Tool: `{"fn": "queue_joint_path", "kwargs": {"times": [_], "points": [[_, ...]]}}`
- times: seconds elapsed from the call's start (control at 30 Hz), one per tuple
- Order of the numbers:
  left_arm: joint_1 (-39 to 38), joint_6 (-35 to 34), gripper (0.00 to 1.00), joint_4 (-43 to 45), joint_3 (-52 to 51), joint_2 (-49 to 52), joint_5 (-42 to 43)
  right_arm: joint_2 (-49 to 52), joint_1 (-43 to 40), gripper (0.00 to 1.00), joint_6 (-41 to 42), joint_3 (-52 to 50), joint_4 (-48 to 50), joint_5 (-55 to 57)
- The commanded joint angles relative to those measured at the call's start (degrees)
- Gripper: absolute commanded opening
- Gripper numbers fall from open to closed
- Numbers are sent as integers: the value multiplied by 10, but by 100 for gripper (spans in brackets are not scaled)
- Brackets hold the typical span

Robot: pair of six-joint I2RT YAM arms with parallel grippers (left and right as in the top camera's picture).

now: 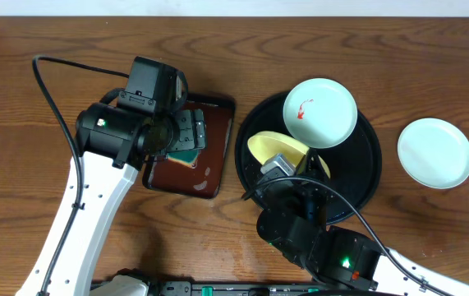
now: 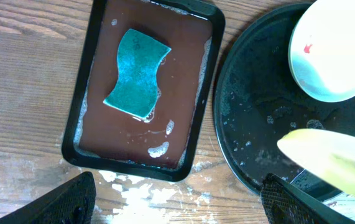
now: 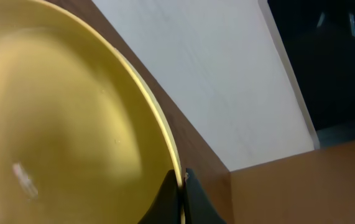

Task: Clean dirty plates on tray and stack at the side
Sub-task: 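Carry yellow plate right and stack it on the green plate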

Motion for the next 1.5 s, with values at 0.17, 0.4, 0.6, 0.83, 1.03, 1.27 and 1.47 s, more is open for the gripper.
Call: {"fn": "queue_joint_path", "kwargs": {"times": [0.17,0.4,0.6,0.83,1.03,1.27,1.47], "points": [[1,6,85,-3,2,0,3,-5,2,1,-5,3,2,21],[1,6,85,-3,2,0,3,-5,-5,1,36,3,2,21],[1,6,85,-3,2,0,3,-5,-115,1,332,3,-64,-152],[1,6,85,-3,2,0,3,-8,-407,1,417,5,-88,-672],[1,6,85,-3,2,0,3,-2,-716,1,417,5,-106,-909],[1,6,86,-3,2,0,3,70,-995,1,431,5,-86,-854],[1,6,86,-3,2,0,3,182,-1102,1,458,5,-9,-807]]}}
